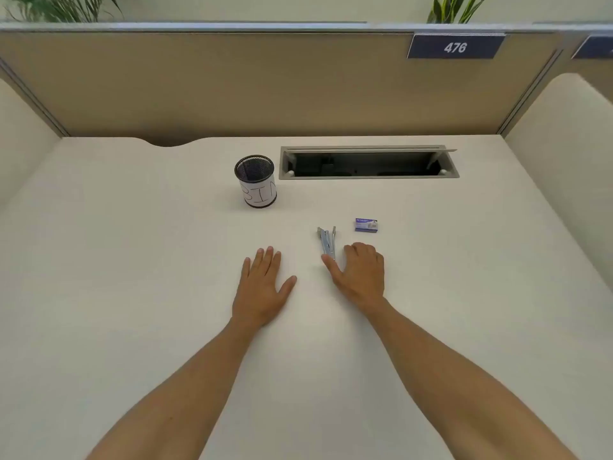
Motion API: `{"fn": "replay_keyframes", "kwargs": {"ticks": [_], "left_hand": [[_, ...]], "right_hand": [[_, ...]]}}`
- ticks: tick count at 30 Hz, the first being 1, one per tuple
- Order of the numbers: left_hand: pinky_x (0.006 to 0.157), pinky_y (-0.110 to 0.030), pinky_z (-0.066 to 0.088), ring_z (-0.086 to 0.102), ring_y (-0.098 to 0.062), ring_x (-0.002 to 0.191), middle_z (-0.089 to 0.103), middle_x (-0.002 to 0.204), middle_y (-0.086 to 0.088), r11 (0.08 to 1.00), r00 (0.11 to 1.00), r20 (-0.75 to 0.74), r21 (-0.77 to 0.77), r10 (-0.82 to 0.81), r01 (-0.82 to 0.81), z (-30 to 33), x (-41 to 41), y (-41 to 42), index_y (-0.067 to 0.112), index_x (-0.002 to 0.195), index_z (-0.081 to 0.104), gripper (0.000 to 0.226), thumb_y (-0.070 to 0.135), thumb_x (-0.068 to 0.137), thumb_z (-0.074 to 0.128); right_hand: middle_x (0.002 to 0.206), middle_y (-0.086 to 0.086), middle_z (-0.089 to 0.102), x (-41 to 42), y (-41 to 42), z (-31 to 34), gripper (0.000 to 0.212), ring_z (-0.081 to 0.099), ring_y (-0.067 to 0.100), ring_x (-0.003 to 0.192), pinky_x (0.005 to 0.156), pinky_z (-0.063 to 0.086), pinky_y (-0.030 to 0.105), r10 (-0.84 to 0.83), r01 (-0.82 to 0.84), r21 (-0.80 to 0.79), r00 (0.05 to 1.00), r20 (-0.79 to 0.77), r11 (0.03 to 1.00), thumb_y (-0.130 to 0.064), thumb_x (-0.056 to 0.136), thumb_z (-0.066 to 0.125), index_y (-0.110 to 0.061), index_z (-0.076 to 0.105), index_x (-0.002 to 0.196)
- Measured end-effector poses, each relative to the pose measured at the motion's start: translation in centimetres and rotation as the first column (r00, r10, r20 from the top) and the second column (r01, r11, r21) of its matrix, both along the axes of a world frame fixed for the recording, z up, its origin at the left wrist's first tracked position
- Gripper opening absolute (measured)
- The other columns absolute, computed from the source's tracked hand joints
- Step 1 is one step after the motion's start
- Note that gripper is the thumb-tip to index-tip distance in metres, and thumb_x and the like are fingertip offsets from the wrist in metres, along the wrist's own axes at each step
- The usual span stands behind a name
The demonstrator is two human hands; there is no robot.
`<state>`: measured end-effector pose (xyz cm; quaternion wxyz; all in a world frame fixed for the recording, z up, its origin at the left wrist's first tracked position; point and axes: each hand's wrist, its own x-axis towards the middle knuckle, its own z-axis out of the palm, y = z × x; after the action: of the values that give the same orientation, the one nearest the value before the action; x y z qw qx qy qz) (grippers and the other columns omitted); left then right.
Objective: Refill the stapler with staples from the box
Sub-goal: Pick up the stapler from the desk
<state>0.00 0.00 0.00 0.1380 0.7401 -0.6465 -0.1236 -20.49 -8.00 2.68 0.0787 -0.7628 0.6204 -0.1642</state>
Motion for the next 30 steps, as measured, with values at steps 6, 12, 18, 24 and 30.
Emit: {"fn": "replay_keyframes", "kwargs": {"ticks": [6, 12, 18, 24, 30], "left_hand": [[0.12, -0.037, -0.007, -0.001, -0.013, 0.148, 0.01, 0.162, 0.0, 1.0, 0.999, 0.032, -0.011, 0.0, 0.001, 0.0, 0.1, 0.1, 0.019, 0.151, 0.017, 0.071, 0.061, 0.094, 0.026], [0.12, -0.036, -0.007, -0.002, -0.012, 0.148, 0.01, 0.162, 0.001, 1.0, 0.999, 0.042, -0.011, 0.001, -0.001, -0.2, 0.1, 0.1, 0.019, 0.151, 0.017, 0.071, 0.061, 0.094, 0.026], [0.12, -0.037, -0.006, -0.002, -0.012, 0.148, 0.01, 0.162, 0.001, 1.0, 0.999, 0.05, -0.012, 0.006, -0.005, -0.2, 0.2, 0.1, 0.019, 0.151, 0.017, 0.071, 0.061, 0.094, 0.025], [0.12, -0.037, -0.005, 0.0, -0.013, 0.148, 0.012, 0.161, 0.0, 1.0, 0.998, 0.057, -0.019, 0.007, -0.005, -0.1, 0.2, 0.1, 0.019, 0.151, 0.018, 0.071, 0.061, 0.094, 0.026], [0.12, -0.036, -0.005, -0.001, -0.013, 0.148, 0.011, 0.162, 0.001, 1.0, 0.999, 0.047, -0.023, 0.003, -0.002, 0.2, 0.1, 0.3, 0.019, 0.151, 0.019, 0.068, 0.058, 0.096, 0.028]], "right_hand": [[0.099, 0.013, 0.063, 2.8, -0.5, 1.2, 0.043, 0.053, 0.032, 0.095, 0.077, 0.039, 0.04, -0.022, 0.024, 0.085, 1.0, -0.022, 0.996, -0.045, 0.091, 0.052, -0.004, 0.064, 0.095], [0.099, 0.015, 0.06, 3.2, -0.8, 1.5, 0.025, 0.058, 0.033, 0.09, 0.069, 0.041, 0.036, -0.17, 0.118, 0.248, 0.966, 0.197, 0.962, -0.025, 0.093, 0.05, -0.002, 0.06, 0.093], [0.091, 0.007, 0.062, 2.2, -0.1, 2.6, 0.011, 0.057, 0.02, 0.077, 0.069, 0.047, 0.032, -0.347, -0.068, 0.499, 0.639, 0.687, 0.864, -0.02, 0.095, 0.056, -0.01, 0.059, 0.098], [0.093, 0.013, 0.066, 0.9, 0.7, 4.6, 0.012, 0.065, 0.021, 0.073, 0.061, 0.05, 0.029, -0.466, -0.471, 0.458, 0.109, 0.878, 0.754, -0.009, 0.101, 0.043, -0.007, 0.053, 0.109], [0.09, 0.013, 0.062, -1.1, 0.4, 6.7, 0.026, 0.059, 0.026, 0.075, 0.068, 0.048, 0.037, -0.461, -0.684, 0.311, -0.042, 0.886, 0.66, -0.017, 0.096, 0.046, -0.009, 0.056, 0.119]]}}
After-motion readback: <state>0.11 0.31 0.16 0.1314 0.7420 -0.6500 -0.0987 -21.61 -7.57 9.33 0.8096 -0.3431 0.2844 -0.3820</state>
